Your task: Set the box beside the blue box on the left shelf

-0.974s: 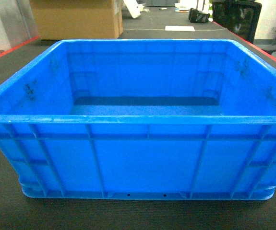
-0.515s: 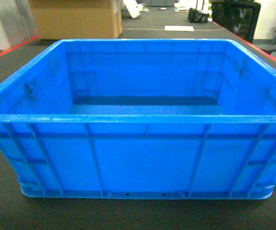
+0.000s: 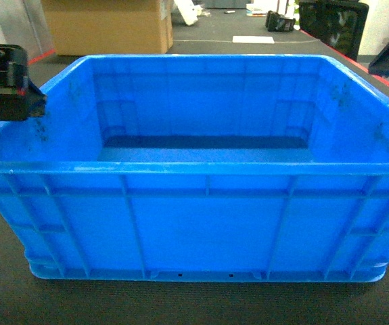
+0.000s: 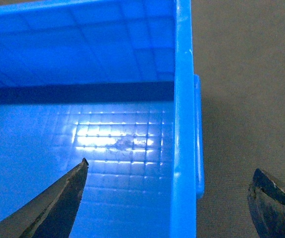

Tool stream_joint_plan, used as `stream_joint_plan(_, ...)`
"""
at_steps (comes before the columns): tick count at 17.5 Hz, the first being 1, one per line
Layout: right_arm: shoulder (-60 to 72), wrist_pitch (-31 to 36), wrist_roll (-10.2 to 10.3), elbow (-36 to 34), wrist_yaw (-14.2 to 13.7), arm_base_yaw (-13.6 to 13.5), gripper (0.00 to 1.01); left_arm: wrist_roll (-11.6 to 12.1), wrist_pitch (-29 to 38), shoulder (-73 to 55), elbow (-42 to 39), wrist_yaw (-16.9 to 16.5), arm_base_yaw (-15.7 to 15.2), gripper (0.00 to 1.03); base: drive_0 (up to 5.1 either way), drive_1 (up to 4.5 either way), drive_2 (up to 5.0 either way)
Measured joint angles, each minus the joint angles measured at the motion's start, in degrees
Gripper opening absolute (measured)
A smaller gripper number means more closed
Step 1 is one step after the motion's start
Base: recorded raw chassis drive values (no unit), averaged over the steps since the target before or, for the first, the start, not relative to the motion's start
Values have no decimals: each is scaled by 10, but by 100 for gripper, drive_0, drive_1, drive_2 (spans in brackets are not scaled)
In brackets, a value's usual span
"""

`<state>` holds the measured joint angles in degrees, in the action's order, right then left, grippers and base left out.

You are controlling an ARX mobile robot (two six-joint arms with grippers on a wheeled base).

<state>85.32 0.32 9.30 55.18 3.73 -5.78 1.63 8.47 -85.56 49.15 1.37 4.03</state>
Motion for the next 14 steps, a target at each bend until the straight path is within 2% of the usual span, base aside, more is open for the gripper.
stream_joint_plan(2, 58, -31, 4, 35, -14, -11, 98, -8, -60, -45, 55, 2, 10, 98, 0, 0, 0)
stream_joint_plan(5, 96, -86, 4, 53, -22, -13, 98, -23, -116, -83, 89, 24, 21, 98, 0, 0, 0)
stream_joint_plan(7, 111, -94, 3, 64, -25, -13, 98, -40, -151, -102, 106, 24, 21, 98, 0, 0, 0)
stream_joint_plan(13, 129, -96, 2, 71, -38, -17, 98, -59, -176, -117, 124, 12, 31, 98, 0, 0, 0)
stream_joint_plan(14, 129, -98, 1, 71, -44, -18, 90, -59, -173, -118, 124, 16, 32, 97, 0, 0, 0)
